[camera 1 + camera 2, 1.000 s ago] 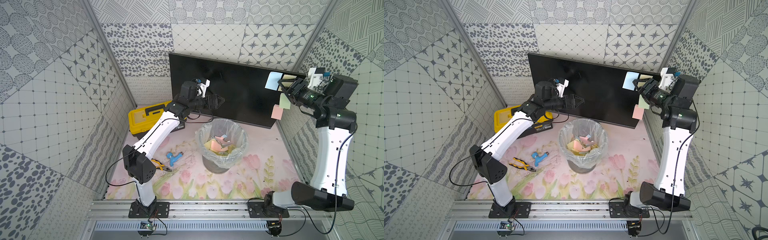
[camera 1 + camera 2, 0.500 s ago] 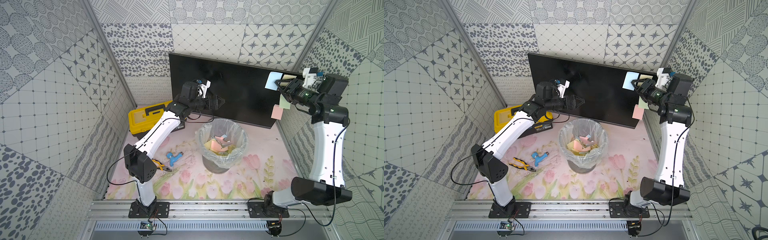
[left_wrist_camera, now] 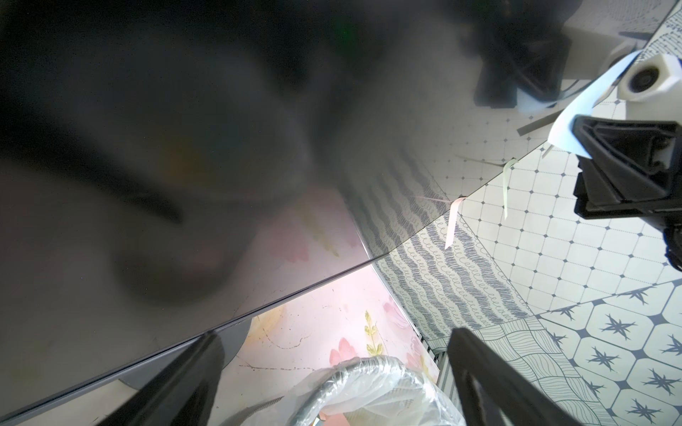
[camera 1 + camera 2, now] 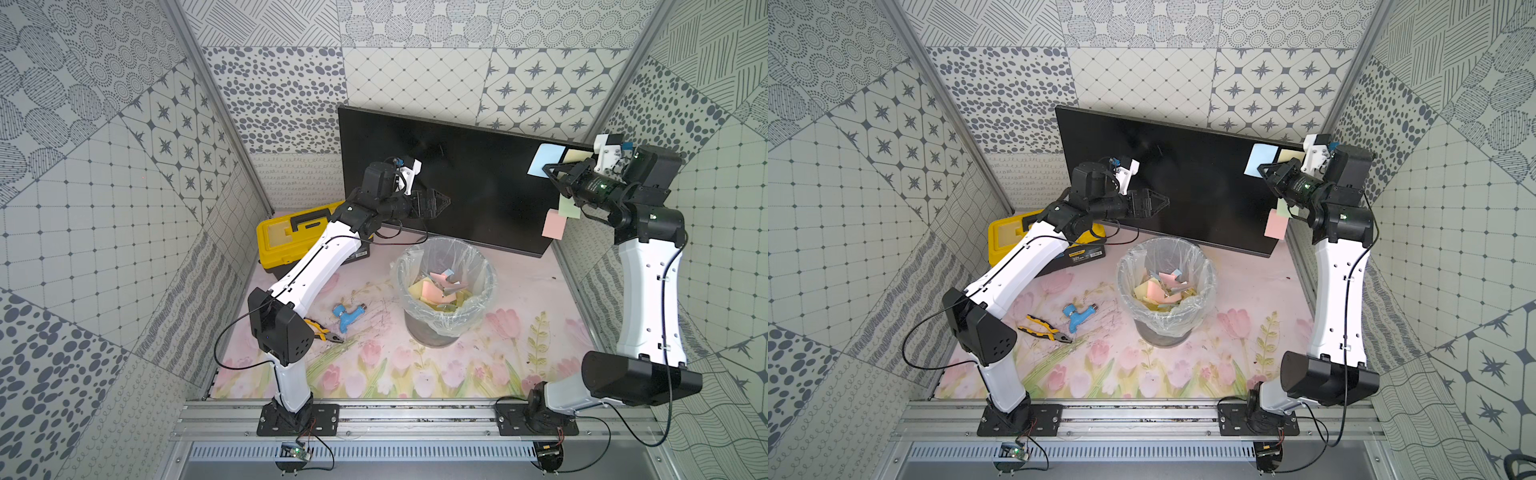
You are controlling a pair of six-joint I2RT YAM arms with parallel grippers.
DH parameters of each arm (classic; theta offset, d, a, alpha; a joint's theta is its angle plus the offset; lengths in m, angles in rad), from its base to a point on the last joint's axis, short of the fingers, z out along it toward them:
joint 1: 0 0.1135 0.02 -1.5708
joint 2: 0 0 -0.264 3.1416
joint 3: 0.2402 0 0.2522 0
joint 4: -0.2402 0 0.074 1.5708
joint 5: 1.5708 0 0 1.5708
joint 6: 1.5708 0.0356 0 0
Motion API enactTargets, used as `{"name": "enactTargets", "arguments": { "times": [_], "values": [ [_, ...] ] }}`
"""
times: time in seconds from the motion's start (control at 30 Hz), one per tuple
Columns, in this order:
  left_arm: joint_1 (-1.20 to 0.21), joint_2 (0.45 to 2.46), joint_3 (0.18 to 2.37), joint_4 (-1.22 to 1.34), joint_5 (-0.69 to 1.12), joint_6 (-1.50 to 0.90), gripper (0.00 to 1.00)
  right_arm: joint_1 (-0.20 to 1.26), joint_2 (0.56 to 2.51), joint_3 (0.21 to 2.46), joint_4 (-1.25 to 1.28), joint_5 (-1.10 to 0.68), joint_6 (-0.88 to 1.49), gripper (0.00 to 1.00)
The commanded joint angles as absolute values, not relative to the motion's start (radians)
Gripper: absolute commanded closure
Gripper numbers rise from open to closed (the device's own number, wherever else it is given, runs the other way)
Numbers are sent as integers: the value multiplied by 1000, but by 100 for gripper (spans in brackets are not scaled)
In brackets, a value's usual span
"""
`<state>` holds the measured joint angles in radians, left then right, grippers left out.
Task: Remove the sticky note from the monitor
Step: Tear off the sticky note from the monitor, then place the sticky note in the trash bin.
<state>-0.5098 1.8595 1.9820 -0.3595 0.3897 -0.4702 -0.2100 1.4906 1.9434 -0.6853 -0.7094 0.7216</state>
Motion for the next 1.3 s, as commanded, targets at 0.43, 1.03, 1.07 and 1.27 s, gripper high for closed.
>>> {"name": "enactTargets", "arguments": {
  "times": [0.43, 1.03, 1.07, 1.27],
  "values": [
    [-496, 1888, 2031, -362, 435, -464, 1, -154, 1327, 1810, -649, -682, 684, 100],
    [-345, 1577, 1581, -307, 381, -585, 1, 277, 1252, 1716, -923, -439, 305, 100],
    [-324, 1554, 1539, -294, 373, -621, 0, 320, 1264, 1716, -949, -412, 291, 100],
    [-259, 1458, 1422, -328, 307, -651, 1, 538, 1355, 1729, -1109, -247, 199, 100]
  ]
}}
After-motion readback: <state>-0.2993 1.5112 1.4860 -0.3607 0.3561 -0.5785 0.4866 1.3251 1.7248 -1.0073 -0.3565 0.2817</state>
